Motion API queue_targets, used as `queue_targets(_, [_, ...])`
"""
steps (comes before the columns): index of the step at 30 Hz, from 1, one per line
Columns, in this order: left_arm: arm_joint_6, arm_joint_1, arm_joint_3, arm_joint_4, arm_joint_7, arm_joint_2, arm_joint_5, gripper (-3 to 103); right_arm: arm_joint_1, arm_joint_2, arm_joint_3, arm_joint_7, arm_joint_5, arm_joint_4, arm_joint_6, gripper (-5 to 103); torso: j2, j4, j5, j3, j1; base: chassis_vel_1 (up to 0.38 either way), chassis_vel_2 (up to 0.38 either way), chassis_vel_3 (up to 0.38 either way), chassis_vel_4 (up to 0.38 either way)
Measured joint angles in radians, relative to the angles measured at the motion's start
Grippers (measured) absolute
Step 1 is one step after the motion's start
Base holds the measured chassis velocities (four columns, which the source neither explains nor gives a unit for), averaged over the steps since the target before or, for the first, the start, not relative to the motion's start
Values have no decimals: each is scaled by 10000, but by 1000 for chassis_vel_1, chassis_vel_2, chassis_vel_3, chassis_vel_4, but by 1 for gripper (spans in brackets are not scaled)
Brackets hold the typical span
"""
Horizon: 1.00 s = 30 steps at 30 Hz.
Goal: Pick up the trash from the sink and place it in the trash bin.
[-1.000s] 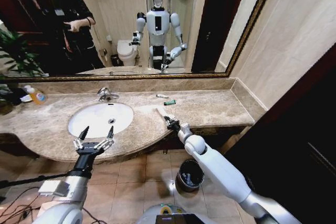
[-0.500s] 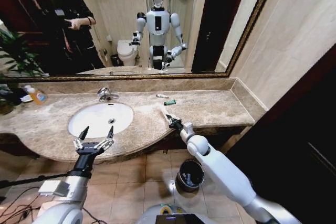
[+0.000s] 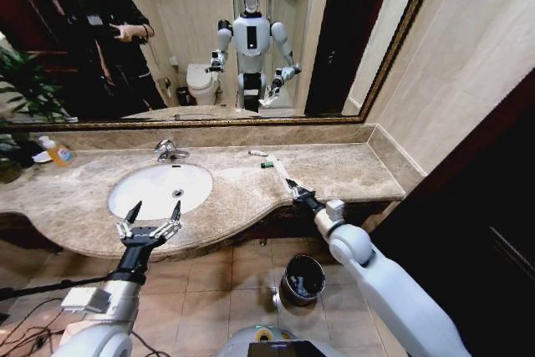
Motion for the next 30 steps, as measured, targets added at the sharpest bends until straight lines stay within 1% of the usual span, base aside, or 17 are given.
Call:
queue_targets(2, [0,0,0,0,0,1,0,100,-122,-26,44,29,0,62,7,0,0,-1,0,0,0,0,0,0,0])
queue_targets(4, [0,0,0,0,0,0,0,100,-728,-9,266,85,-36,260,75,0,0,2,0,0,0,0,0,0,0])
queue_targets(5, [0,0,0,0,0,0,0,100,-728,-9,266,85,-36,260,75,0,0,2,0,0,0,0,0,0,0])
queue_targets(7, [0,1,0,0,0,0,0,100,-1460,152,668,119,-100,476,209,0,0,2,1,0,0,0,0,0,0])
queue_targets(8, [0,1,0,0,0,0,0,100,-1460,152,668,119,-100,476,209,0,0,2,1,0,0,0,0,0,0])
queue_targets(10, [0,1,0,-1,0,0,0,100,-2298,337,1377,-144,-176,699,408,0,0,1,0,0,0,0,0,0,0])
queue_targets(11, [0,1,0,-1,0,0,0,100,-2298,337,1377,-144,-176,699,408,0,0,1,0,0,0,0,0,0,0])
queue_targets(12, [0,0,0,0,1,0,0,100,-2901,484,1985,-542,-249,847,563,0,0,1,-1,0,0,0,0,0,0])
queue_targets(13, [0,0,0,0,0,0,0,100,-3842,778,2584,-919,-377,1011,859,0,0,1,0,0,0,0,0,0,0])
queue_targets(14, [0,0,0,0,0,0,0,100,-4251,947,2743,-1065,-434,1030,964,0,0,0,-2,0,0,0,0,0,0])
queue_targets(15, [0,0,0,0,0,0,0,100,-4251,947,2743,-1065,-434,1030,964,0,0,0,-2,0,0,0,0,0,0])
queue_targets(18, [0,0,0,0,0,0,0,100,-5169,1397,3001,-1434,-837,848,1544,0,1,0,-2,0,-1,0,0,0,0])
queue_targets(19, [0,0,0,0,0,0,0,100,-5169,1397,3001,-1434,-837,848,1544,0,1,0,-2,0,-1,0,0,0,0])
queue_targets(22, [0,0,0,0,0,0,0,100,-5776,1743,3082,-1745,-1144,414,2080,0,1,-1,-3,0,-1,0,0,0,0])
queue_targets(26, [0,0,0,-1,0,0,0,100,-5786,1962,2925,-1839,-1363,-262,2341,0,1,0,-3,0,0,0,0,0,0])
queue_targets(29, [0,0,0,0,0,0,0,100,-5343,2299,2689,-1907,-1880,-1634,2755,0,0,1,0,1,1,0,0,0,0])
queue_targets(30, [0,0,0,0,0,0,0,100,-5343,2299,2689,-1907,-1880,-1634,2755,0,0,1,0,1,1,0,0,0,0])
